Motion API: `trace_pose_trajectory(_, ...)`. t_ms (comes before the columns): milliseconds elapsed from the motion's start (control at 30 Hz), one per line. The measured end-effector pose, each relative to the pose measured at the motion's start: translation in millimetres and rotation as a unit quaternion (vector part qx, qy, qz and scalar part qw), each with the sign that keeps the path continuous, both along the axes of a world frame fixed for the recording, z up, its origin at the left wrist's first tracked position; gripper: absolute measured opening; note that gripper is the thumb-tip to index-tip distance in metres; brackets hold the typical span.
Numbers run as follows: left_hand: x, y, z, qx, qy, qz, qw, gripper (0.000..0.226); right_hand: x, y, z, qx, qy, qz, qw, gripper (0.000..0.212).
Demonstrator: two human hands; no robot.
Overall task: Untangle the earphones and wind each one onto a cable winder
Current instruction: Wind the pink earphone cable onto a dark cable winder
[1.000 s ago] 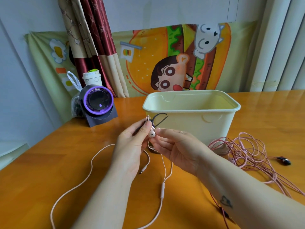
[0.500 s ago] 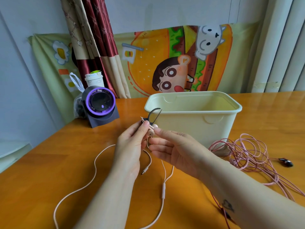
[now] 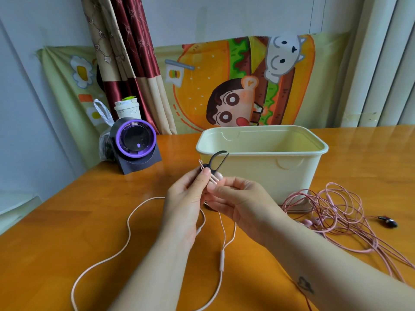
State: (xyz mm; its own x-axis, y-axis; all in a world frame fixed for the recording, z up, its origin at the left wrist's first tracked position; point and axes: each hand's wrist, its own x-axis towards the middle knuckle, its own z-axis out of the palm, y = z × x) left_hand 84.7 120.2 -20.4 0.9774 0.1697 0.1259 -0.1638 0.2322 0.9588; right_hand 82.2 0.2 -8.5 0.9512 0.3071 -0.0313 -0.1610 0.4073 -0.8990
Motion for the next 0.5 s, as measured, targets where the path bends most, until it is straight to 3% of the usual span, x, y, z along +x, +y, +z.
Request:
trace_pose_trajectory(267, 0.4, -2.1, -1.9, -0.021, 0.009, 0.031, 0.999, 0.028, 0.7, -1.5, 2.1, 0.011, -0.015, -0.035, 0.999, 0.05)
trace_pose_trajectory(433, -1.6, -6.1, -1.9, -0.035, 0.021, 0.025, 0.999, 0.027, -0.1, 1.1, -1.1, 0.061, -0.021, -0.042, 0.997, 0.022)
trace_pose_trajectory(500, -2.3, -6.9, -2.0, -0.022, 0.015, 0.024, 0.999, 0.028, -0.1, 1.9, -1.9, 0.055, -0.032, -0.054, 0.996, 0.025)
